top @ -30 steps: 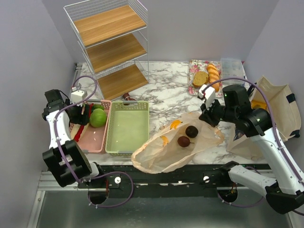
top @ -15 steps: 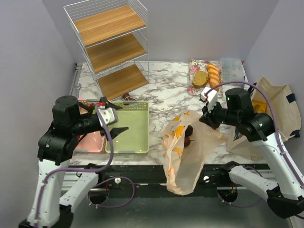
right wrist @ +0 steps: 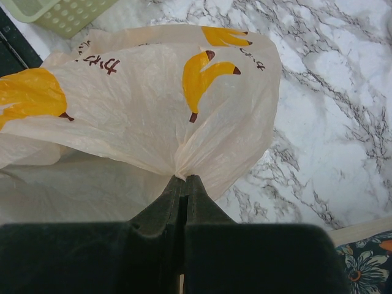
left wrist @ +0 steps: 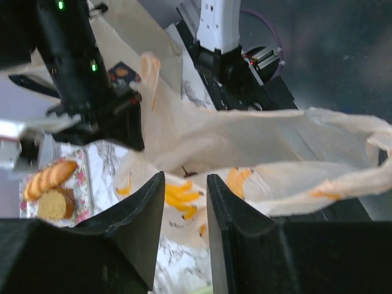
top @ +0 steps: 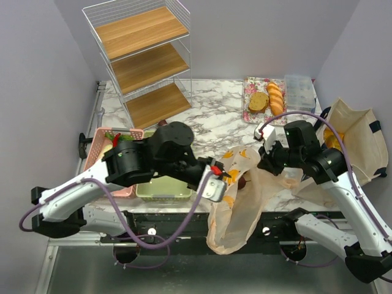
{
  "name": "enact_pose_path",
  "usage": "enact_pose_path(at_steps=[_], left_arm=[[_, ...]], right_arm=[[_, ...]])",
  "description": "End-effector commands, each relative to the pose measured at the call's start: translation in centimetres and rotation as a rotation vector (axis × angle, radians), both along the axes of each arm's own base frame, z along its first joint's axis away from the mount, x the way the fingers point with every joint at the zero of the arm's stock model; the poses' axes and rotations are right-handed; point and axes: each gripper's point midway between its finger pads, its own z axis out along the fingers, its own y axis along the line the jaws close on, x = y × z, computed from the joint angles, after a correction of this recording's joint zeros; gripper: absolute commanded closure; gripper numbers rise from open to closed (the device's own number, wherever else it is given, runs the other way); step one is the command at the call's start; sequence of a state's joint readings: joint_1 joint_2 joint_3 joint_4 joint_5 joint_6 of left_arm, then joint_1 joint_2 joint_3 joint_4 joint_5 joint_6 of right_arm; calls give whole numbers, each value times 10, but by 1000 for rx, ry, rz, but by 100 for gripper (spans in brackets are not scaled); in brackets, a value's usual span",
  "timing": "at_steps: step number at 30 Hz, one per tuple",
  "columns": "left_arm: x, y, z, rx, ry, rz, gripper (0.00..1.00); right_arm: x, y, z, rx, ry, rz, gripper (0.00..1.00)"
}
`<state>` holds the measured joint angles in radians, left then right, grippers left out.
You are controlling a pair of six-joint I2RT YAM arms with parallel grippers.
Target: Untie the knot of the grocery bags and take out the mixed food
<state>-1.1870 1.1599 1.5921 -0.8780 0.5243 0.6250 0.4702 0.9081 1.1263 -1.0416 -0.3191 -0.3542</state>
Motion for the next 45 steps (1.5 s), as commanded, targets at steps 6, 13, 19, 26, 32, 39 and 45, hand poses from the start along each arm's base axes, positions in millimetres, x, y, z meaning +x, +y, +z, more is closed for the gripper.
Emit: enact_pose_path(at_steps=[6,13,19,26,32,39,45], left_arm=[[-20,-82,-30,70,-97,-150,80],[-9,-103,-127,221,-170,-192,89],[60,-71,-198,378,-110,-43,95],[115,-65,-209,351,-302,66,93],[81,-100,-190,215,-279,-24,73],[90,-126,-222,216,-355,-90,53],[105,-127,-259,383,-361,-140,38]], right_arm=[[1,4,-4,32,50,-54,99],[-2,-2,-13,17,62,-85,99],[-15,-12,-16,-29,83,-66,99],[-23,-10,-21,-15,112,-48,99],[-15,-5,-25,-12,114,-51,99],[-10,-7,-30,-19,124,-89,99],[-8,-5,-24,-17,128,-92,99]])
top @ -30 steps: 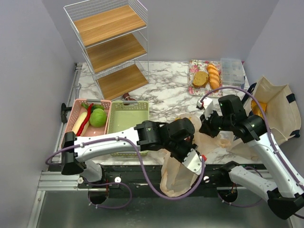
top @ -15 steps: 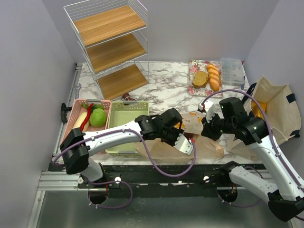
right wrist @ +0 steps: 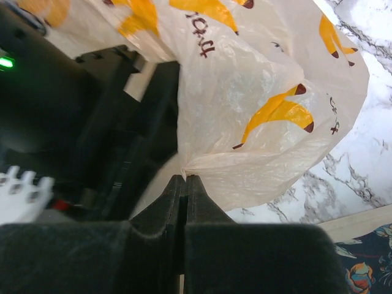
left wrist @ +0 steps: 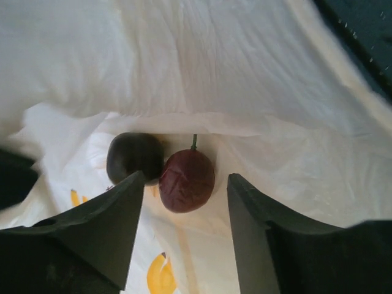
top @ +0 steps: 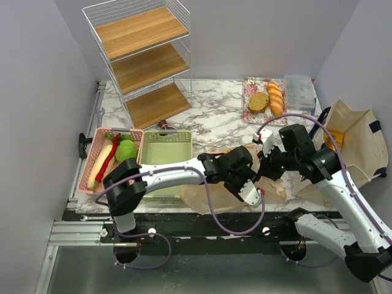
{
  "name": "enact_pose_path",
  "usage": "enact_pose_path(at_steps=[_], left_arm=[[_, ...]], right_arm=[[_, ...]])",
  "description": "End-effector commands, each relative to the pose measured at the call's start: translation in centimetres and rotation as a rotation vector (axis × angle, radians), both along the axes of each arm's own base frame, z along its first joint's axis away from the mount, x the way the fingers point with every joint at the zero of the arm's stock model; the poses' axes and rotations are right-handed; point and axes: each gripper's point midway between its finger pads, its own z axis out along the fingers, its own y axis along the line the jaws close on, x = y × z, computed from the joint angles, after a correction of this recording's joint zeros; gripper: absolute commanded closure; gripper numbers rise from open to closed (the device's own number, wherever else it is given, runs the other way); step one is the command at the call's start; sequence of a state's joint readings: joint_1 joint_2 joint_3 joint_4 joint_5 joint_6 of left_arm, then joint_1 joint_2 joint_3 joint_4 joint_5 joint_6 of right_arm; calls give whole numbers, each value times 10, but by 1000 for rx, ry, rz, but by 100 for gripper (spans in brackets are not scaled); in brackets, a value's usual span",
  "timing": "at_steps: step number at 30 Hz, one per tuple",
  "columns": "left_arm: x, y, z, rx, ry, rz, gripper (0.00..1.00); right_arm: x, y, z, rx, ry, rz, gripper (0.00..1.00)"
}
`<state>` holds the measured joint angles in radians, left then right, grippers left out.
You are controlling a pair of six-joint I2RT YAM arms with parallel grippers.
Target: Untie the knot of the grocery bags and take out the mixed food
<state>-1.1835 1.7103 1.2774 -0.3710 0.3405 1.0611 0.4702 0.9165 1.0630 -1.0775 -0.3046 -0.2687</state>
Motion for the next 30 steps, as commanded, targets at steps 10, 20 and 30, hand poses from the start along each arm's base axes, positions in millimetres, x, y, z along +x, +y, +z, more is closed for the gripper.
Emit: enact_pose_path(at_steps=[10,20,30], left_arm=[[43,-9,-50,132,-106,2,26],[51,-8,-42,142,-212,5,21],[72,-13,-46,133,-303,-7,20]], right_arm=[[6,4,10,12,3,-6,99],[11,13,12,25,27,21,99],[5,23,20,69,34,95,99]])
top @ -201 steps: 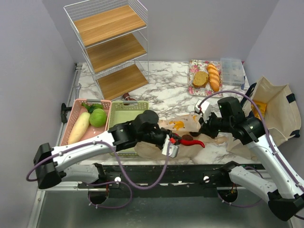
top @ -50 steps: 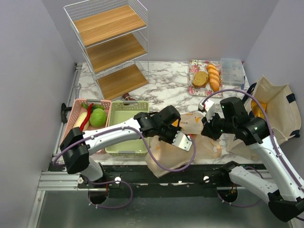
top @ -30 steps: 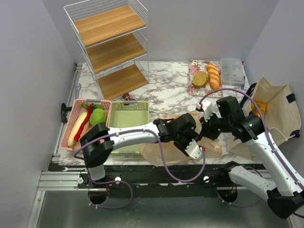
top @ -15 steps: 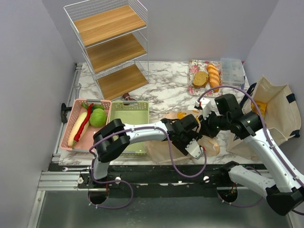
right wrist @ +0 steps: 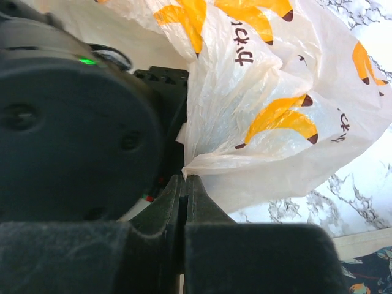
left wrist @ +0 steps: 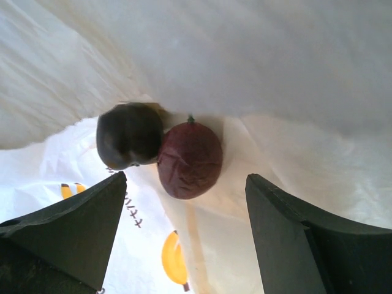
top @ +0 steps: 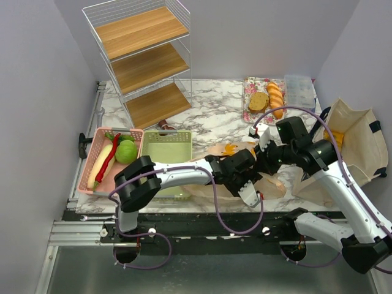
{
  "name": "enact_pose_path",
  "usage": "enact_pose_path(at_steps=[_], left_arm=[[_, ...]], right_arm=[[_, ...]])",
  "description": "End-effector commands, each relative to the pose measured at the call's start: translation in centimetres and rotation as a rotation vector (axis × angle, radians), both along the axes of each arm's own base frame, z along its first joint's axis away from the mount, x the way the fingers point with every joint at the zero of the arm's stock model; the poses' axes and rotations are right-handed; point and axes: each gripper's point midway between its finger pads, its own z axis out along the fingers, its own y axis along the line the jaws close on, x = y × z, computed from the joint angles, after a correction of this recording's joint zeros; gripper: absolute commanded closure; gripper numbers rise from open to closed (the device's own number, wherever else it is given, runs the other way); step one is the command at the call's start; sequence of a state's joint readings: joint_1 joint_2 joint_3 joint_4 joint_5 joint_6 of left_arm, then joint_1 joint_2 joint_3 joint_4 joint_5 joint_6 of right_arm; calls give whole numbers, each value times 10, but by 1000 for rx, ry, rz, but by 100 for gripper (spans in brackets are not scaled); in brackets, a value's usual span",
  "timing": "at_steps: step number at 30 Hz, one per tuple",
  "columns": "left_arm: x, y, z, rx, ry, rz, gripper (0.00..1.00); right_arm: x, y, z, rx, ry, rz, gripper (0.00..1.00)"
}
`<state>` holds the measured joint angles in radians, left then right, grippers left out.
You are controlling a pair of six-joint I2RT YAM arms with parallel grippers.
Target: Untie the knot of the grocery bags and take out the mixed food
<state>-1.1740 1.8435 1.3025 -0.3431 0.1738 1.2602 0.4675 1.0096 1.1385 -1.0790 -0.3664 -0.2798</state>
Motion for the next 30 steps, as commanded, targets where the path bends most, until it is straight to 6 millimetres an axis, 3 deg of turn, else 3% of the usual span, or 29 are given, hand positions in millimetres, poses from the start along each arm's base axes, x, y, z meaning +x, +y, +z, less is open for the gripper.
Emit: enact_pose_path(at_steps=[1,5,9,14,17,20,23,27,30], left_arm=[[39,-13,-2,3,-93,22,20],[52,-13,-16,41,-92,-8,19],[53,-5,-48,135,-92,-50,20],[41,10,-67,226,-19,-67,32],[25,22,-61,221,28,-91,40],[10,33,-52,205,56,-98,61],[0,43,-41,192,90,-83,73],[-9,50,-14,142,127,-46,83],[-23,52,16,72,185,-36,89]], right_arm=[[-6,7,11,37,2,53,99],[-8,8,9,37,14,67,99],[-7,10,8,40,20,72,99],[-5,10,7,39,22,65,99],[-6,9,4,34,22,61,99],[-7,6,1,25,20,53,99],[-8,4,0,20,14,47,99],[-9,1,1,18,2,40,99],[-10,0,0,13,-4,35,99]])
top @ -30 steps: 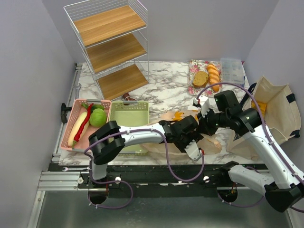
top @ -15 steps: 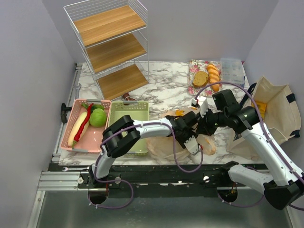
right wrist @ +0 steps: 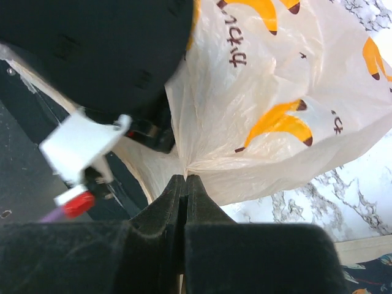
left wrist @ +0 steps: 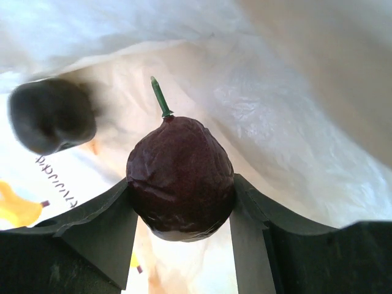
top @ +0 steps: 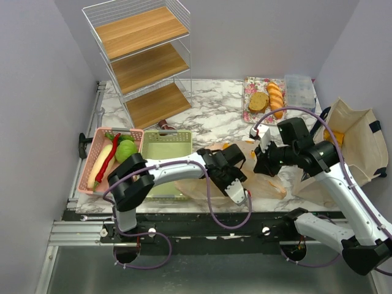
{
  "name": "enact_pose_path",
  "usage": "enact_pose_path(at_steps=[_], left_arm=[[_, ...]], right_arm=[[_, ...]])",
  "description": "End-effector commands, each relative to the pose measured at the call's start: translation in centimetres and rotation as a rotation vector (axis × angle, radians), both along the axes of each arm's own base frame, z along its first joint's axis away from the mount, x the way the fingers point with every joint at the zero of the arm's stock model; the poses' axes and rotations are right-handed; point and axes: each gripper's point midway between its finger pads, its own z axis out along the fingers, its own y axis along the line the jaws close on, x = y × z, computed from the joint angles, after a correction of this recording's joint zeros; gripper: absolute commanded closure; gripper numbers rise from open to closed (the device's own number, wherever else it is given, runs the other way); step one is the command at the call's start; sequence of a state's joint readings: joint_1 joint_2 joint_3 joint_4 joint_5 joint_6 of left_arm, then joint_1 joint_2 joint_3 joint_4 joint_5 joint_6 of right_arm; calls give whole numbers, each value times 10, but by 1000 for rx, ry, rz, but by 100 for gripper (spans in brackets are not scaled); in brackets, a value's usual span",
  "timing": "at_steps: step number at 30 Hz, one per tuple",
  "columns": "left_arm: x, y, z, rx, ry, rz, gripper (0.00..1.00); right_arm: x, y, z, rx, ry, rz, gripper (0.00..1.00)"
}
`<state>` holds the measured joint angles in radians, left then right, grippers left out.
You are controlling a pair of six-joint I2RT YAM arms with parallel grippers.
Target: Untie the knot of the grocery bags and take out the mixed food
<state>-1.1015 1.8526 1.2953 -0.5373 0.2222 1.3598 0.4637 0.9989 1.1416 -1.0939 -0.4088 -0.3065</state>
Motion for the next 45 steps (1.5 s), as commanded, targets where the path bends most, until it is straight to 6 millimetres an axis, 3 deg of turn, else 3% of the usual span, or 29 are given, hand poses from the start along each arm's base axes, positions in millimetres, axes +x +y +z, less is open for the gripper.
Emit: enact_pose_path(at_steps=[1,6,10,14,16,19,22,25,31,34,39,42,45], left_arm=[[-34,4,59,-131,134,21,90],[-60,3,123,-298,250,45,93],[-88,4,193,-469,375,35,93],[-110,28,269,-655,491,63,92],[-100,47,299,-742,564,179,91],[-51,83,312,-814,591,485,88],[3,130,283,-807,589,797,86],[45,181,225,-734,558,1061,86],[80,246,117,-501,473,1379,86],[87,265,75,-387,488,1499,86],[95,279,29,-230,510,1620,83],[93,279,8,-149,562,1652,72],[92,275,2,-116,625,1673,55]], right_arm=[[-4,-4,-3,-8,-6,-6,99],[-6,-4,-5,-6,-10,-9,99],[-6,-5,-7,-7,-15,-12,99],[-6,-8,-9,-12,-22,-20,99],[-6,-9,-9,-16,-28,-26,99],[-6,-10,-8,-16,-37,-29,99],[-6,-11,-7,-20,-47,-23,99],[-7,-11,-7,-19,-50,-12,99],[-5,-8,-5,-6,-65,4,99],[-4,-9,-3,-12,-72,3,99],[-3,-10,-1,-17,-80,-1,99],[-2,-10,1,-19,-88,-2,99],[1,-11,1,-29,-98,3,99]])
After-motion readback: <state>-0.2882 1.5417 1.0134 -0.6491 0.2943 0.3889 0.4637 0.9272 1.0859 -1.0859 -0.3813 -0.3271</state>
